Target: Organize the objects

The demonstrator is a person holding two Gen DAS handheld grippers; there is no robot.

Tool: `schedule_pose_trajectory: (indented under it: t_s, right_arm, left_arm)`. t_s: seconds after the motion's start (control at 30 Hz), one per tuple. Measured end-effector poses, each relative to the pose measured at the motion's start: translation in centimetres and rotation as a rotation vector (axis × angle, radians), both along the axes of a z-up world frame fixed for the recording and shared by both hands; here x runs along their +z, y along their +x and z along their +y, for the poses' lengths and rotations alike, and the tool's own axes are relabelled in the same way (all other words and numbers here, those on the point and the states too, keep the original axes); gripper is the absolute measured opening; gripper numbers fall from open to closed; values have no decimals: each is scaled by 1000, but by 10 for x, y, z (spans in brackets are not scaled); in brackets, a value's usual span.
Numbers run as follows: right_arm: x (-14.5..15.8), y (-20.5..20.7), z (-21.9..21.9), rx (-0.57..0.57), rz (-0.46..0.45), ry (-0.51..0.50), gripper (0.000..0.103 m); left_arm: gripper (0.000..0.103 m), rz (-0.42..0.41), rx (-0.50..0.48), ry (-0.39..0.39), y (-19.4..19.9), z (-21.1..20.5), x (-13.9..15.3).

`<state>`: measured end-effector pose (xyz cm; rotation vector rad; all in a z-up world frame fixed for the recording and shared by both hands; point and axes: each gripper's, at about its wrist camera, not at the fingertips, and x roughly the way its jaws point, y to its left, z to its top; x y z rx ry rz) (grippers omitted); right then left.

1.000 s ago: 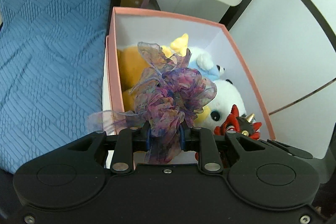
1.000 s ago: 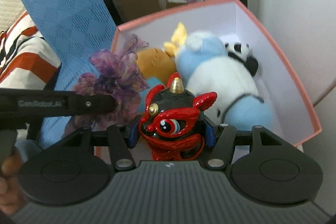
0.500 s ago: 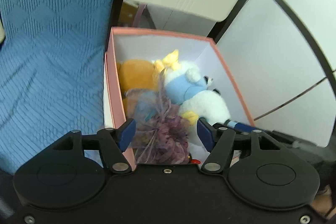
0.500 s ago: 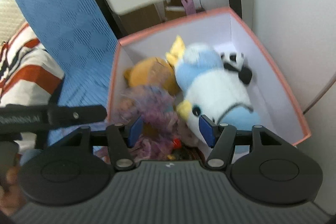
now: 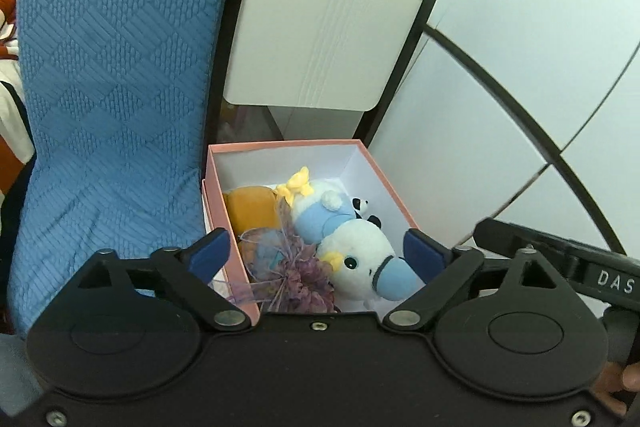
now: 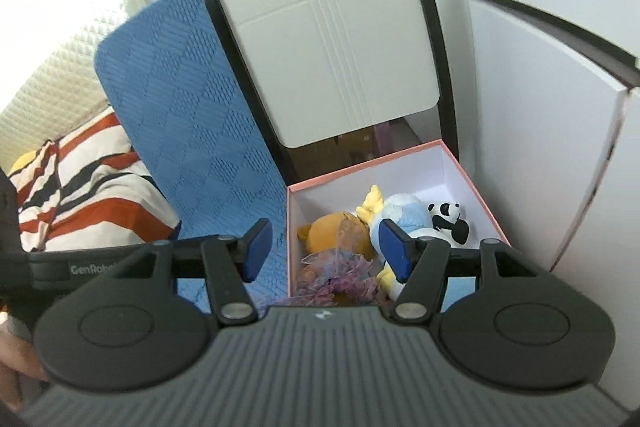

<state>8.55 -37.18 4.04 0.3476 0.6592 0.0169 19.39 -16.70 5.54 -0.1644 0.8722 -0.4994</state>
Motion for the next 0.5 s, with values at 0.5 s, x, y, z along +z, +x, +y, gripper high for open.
schedule_pose_trajectory:
  t_s: [0.5]
  right_arm:
    - [-40,-58,32,-90,12,18,62]
  left_arm:
    - [102,-49,-67,50,-52,21,-30]
